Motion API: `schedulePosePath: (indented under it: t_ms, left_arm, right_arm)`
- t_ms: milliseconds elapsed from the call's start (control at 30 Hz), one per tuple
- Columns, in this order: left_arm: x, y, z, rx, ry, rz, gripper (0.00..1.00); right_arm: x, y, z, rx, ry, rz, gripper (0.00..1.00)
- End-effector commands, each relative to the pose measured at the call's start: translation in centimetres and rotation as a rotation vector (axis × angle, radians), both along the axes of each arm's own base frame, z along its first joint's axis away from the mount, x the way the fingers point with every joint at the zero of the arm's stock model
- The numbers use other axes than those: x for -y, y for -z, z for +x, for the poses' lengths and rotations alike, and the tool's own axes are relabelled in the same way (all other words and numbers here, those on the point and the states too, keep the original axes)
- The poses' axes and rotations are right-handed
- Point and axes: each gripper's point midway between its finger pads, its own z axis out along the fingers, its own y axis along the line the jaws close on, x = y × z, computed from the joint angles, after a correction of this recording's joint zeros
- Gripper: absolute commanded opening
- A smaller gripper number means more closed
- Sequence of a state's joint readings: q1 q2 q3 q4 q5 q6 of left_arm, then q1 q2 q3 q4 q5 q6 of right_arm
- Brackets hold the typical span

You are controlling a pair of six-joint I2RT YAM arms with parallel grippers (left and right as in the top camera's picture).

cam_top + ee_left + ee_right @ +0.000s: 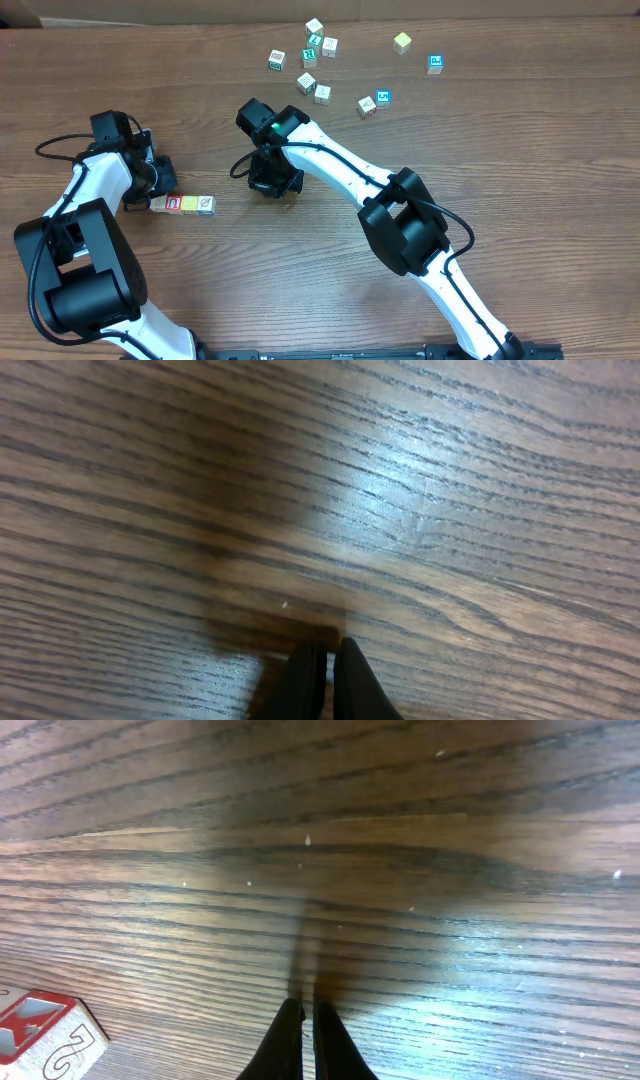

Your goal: Form a horizontal line

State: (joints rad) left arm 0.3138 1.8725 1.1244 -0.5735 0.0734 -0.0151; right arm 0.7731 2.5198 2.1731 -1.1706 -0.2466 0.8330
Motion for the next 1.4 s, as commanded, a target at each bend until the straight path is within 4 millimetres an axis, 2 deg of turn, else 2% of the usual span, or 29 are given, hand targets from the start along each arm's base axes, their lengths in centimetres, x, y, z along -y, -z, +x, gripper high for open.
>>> schedulePosePath:
  t_ms: [0,300,1367]
  left_arm:
    - [-0.1,0.2,0.2,0.003,0.017,0.009,0.04]
    - [0.4,0.0,0.9,0.034,0.016,-0.023,0.04]
    - [0.8,0.3,-0.3,-0.017,0.009,-0.041,0.04]
  right_arm:
    - [1.3,1.4,0.2,0.010,0.004,-0.068,0.04]
    - [1.3,1.4,0.2,0.010,0.004,-0.068,0.04]
    - [1.3,1.4,0.2,0.010,0.004,-0.068,0.04]
